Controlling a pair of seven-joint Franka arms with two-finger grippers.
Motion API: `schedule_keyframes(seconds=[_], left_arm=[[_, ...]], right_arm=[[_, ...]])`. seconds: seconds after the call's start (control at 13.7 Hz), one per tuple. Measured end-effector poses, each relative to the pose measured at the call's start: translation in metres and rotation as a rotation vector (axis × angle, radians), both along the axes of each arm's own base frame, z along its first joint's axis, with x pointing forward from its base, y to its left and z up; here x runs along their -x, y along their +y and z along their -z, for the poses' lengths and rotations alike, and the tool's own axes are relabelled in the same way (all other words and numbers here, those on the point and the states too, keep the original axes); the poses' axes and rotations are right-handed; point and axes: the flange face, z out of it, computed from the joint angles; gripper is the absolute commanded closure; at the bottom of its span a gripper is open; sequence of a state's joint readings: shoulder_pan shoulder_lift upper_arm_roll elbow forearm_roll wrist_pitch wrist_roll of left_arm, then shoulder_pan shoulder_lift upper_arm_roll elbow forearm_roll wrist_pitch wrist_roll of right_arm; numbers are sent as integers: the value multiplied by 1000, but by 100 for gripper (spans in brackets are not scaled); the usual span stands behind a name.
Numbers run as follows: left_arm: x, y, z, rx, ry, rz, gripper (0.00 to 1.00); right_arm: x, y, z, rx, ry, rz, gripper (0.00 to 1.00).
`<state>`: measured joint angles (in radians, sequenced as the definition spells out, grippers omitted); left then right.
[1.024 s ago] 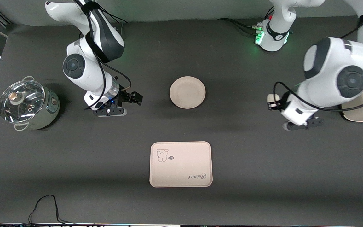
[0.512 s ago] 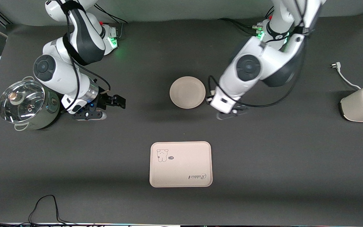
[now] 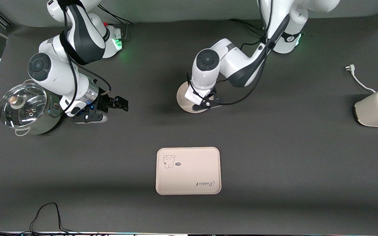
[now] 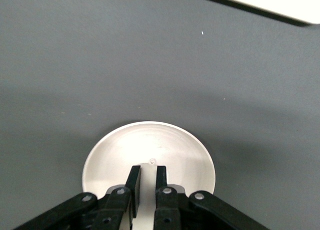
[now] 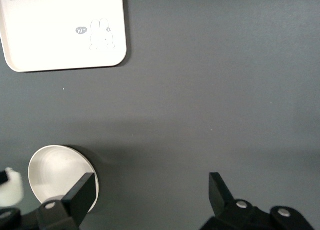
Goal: Place bun in plate and plate on tray
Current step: 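Carry the bun with the left gripper over the white plate, then lower the bun onto the plate and open the left gripper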
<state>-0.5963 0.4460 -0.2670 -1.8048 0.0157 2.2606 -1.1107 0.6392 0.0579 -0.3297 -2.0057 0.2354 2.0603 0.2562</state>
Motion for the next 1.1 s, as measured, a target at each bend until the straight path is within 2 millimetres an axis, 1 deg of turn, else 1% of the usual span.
schedule_keyframes(seconds=[0.15, 0.22, 0.37, 0.51, 0.59, 0.66, 0.73, 0.8, 0.88, 1.1], left_arm=[[10, -6, 28, -7, -18, 2, 83], [16, -8, 42, -12, -19, 5, 83], [29, -10, 66, -10, -16, 11, 83], [43, -9, 83, -14, -9, 23, 82], [49, -10, 88, -17, -6, 26, 81], [55, -12, 90, -20, -6, 25, 77], [59, -14, 91, -25, -9, 24, 69], [61, -16, 91, -27, -11, 24, 30], [62, -17, 91, -28, -12, 23, 0], [60, -15, 91, -31, -14, 15, 0]], right_arm=[[0, 1, -1, 0, -2, -3, 0], [2, 7, 1, 2, 3, -15, 0], [9, 30, 8, -3, 18, -47, 0], [14, 46, 16, -31, 39, -50, 0], [14, 49, 18, -50, 47, -38, 0], [13, 50, 19, -66, 51, -27, 0], [13, 51, 19, -74, 49, -22, 0], [13, 51, 19, -76, 49, -20, 0], [13, 52, 20, -75, 51, -22, 0], [16, 61, 29, -65, 63, -38, 0]])
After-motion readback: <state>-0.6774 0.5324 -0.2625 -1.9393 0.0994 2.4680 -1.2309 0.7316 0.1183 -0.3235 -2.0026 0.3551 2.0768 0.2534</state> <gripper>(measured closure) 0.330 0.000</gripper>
